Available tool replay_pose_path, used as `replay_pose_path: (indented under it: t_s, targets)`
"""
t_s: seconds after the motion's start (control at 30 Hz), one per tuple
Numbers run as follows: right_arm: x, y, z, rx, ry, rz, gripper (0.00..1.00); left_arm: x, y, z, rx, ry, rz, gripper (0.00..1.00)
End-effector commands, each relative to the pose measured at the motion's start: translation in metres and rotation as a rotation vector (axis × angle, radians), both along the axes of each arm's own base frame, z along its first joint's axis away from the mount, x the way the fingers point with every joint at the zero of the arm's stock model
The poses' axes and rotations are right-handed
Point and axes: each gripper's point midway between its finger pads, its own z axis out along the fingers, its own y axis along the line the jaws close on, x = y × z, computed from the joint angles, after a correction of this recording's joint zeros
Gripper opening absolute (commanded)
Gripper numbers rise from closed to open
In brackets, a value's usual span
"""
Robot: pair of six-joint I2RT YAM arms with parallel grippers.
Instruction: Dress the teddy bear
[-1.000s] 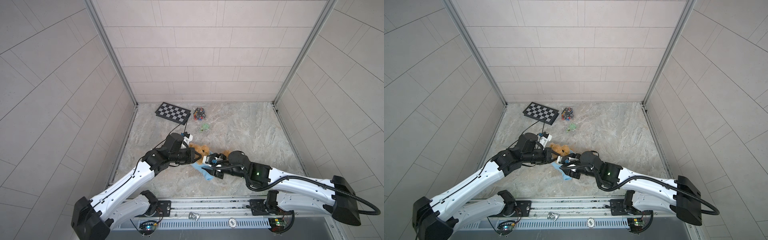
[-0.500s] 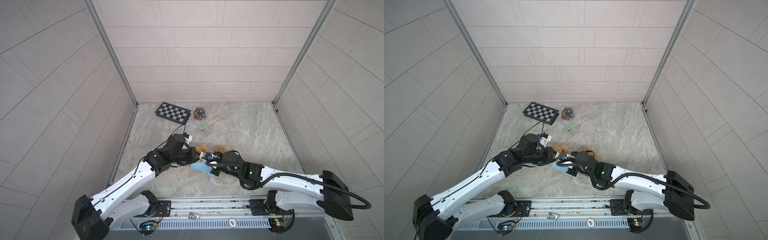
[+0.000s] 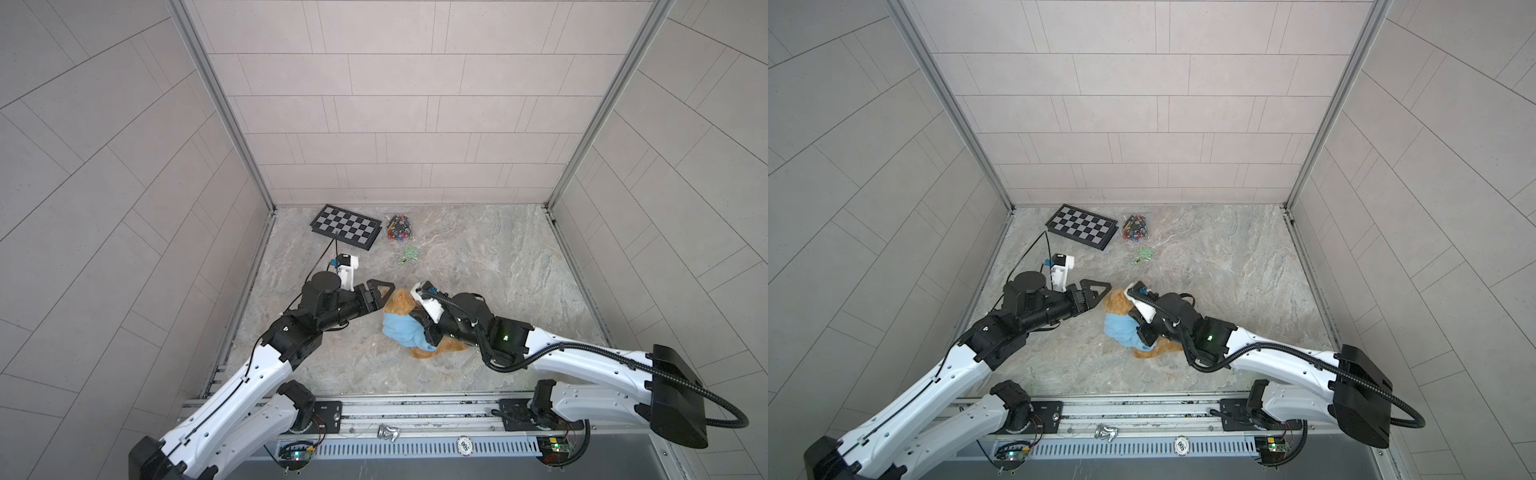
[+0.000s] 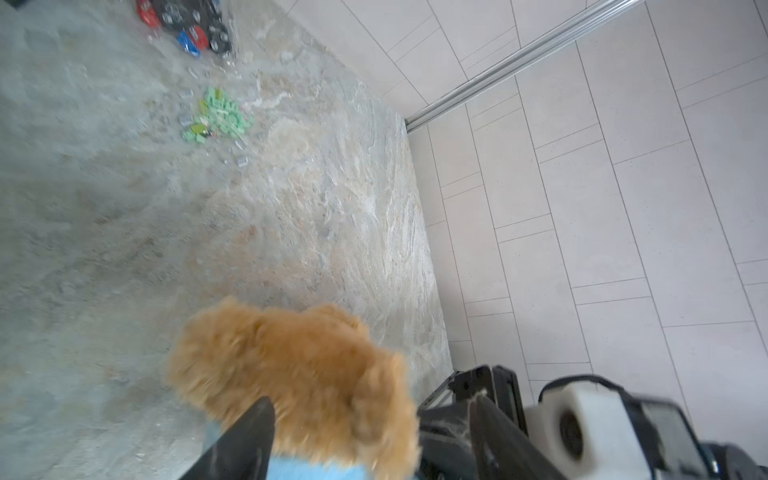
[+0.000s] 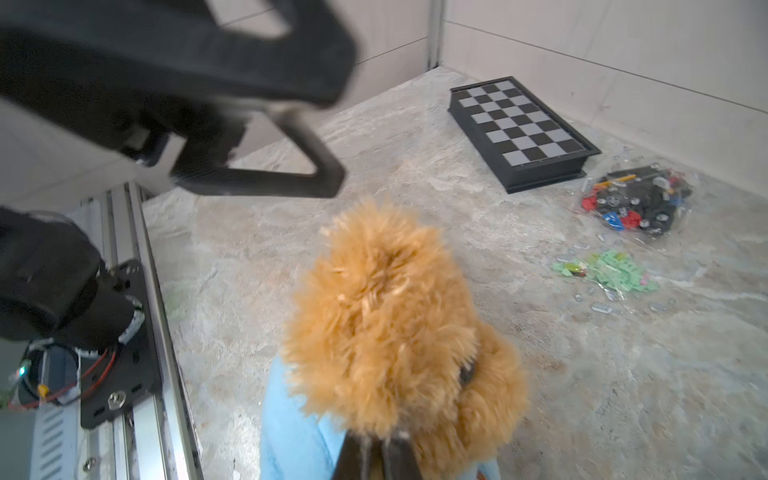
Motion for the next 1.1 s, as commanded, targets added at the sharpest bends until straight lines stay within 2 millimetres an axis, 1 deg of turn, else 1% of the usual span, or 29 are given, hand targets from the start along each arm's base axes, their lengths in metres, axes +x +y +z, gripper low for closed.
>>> replay_pose_path:
  t_s: [0.0,0.07,0.1,0.17,0.3,0.4,0.5,0.6,0.7,0.9,1.07]
  targets:
    - [0.009,0.000,0.031,0.192,0.161,-0.049,0.00,-0.001,0.021,-0.008,0.171,-0.114,0.017,0.62]
    - [0.022,-0.005,0.025,0.230,0.229,-0.075,0.00,-0.006,0.023,-0.016,0.195,-0.148,0.013,0.53]
    - [0.030,-0.008,0.019,0.246,0.264,-0.090,0.00,-0.009,0.019,-0.017,0.189,-0.175,-0.007,0.48]
    - [0.041,-0.012,0.005,0.245,0.317,-0.115,0.00,-0.020,0.007,-0.024,0.223,-0.217,-0.059,0.46]
    - [0.060,-0.021,-0.015,0.289,0.383,-0.152,0.00,-0.038,-0.025,-0.050,0.329,-0.262,-0.176,0.42]
    - [0.071,-0.027,-0.030,0.286,0.408,-0.178,0.00,-0.036,-0.037,-0.078,0.439,-0.291,-0.195,0.35]
    - [0.079,-0.032,-0.039,0.313,0.437,-0.186,0.00,-0.029,-0.048,-0.098,0.518,-0.320,-0.203,0.32]
    - [0.082,-0.039,-0.050,0.313,0.454,-0.202,0.00,-0.025,-0.065,-0.100,0.537,-0.370,-0.233,0.33]
    - [0.082,-0.041,-0.054,0.301,0.459,-0.202,0.00,-0.018,-0.073,-0.101,0.565,-0.393,-0.238,0.33]
    - [0.080,-0.041,-0.051,0.319,0.461,-0.193,0.00,-0.008,-0.083,-0.102,0.626,-0.434,-0.243,0.31]
    - [0.079,-0.041,-0.049,0.330,0.465,-0.187,0.00,-0.003,-0.093,-0.096,0.665,-0.476,-0.256,0.30]
